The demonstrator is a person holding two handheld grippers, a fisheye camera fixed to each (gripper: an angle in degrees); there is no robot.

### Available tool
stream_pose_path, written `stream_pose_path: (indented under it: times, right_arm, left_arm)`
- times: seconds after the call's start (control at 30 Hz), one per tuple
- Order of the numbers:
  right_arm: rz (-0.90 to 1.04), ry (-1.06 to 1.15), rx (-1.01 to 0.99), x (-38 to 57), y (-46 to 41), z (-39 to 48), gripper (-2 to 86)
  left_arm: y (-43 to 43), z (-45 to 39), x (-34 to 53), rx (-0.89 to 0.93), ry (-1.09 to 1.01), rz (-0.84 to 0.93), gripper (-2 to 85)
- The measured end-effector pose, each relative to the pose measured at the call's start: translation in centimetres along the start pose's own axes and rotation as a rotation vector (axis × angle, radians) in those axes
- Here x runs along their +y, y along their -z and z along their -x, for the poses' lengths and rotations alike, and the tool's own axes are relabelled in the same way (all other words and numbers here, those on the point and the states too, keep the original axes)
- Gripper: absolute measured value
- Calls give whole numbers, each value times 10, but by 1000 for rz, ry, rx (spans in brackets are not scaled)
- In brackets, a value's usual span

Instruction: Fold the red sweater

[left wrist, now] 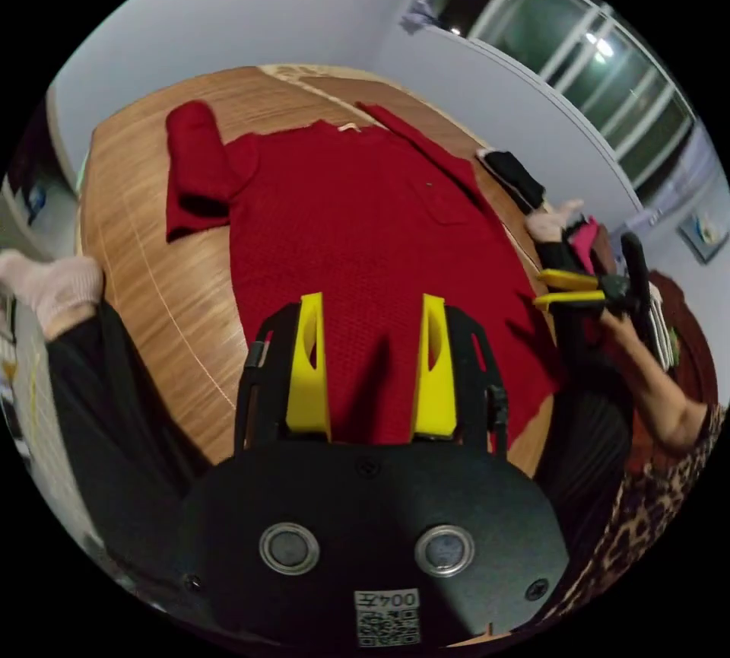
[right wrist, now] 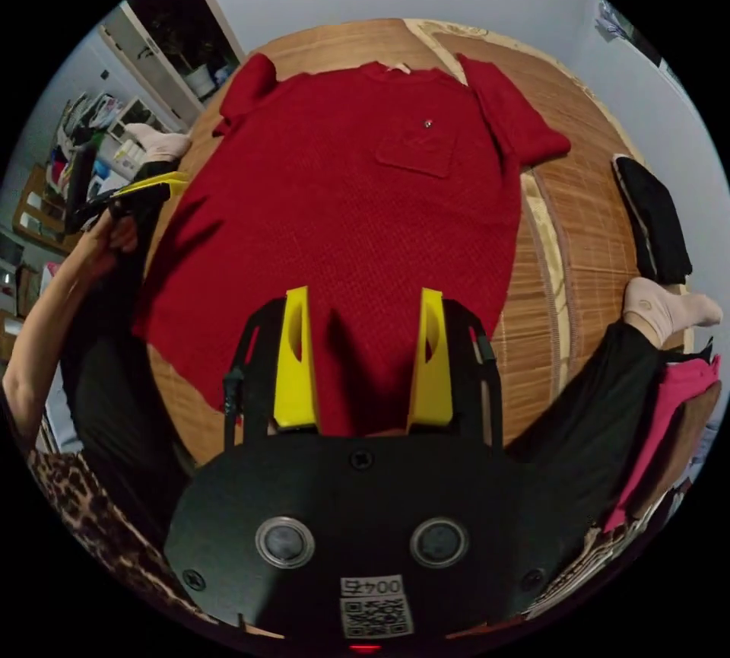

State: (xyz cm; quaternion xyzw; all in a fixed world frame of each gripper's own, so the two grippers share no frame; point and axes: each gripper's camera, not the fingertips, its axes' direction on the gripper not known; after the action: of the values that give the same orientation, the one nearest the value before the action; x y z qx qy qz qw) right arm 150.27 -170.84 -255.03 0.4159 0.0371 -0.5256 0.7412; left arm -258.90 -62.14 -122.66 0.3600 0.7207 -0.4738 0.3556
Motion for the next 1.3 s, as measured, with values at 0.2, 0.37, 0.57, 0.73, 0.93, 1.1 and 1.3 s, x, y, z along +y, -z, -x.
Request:
stream_pose_path:
  times: [0.2,0.37,0.57,0.73,0.93,1.1,1.3]
  right_arm:
    - [27,35,138,19,-54,33,224]
    - [-17,34,118,44,-52,28,222]
    - [30,-16,125,82,-44,27,216]
    - [63,-53,124,126,-35,27,216]
    - [41,-83,97,153,-19,16,212]
    - [-166,-125,-115,173,43,-19,204]
    - [-274,65,-245,172,77,-46,184]
  left_arm:
    - [-35,-9,26,-194,-117,15,219]
    - [-40,-22,26,-239,-200,59,250]
    - [-28,-29,43,-221,-201,105,279]
    - [-20,-42,57,-223,-236,148,308]
    - [2,-33,45,-134,-169,119,322]
    - [69,18,12,4,52,-114,287]
    - [108,99,-52,-204,176,-205,181]
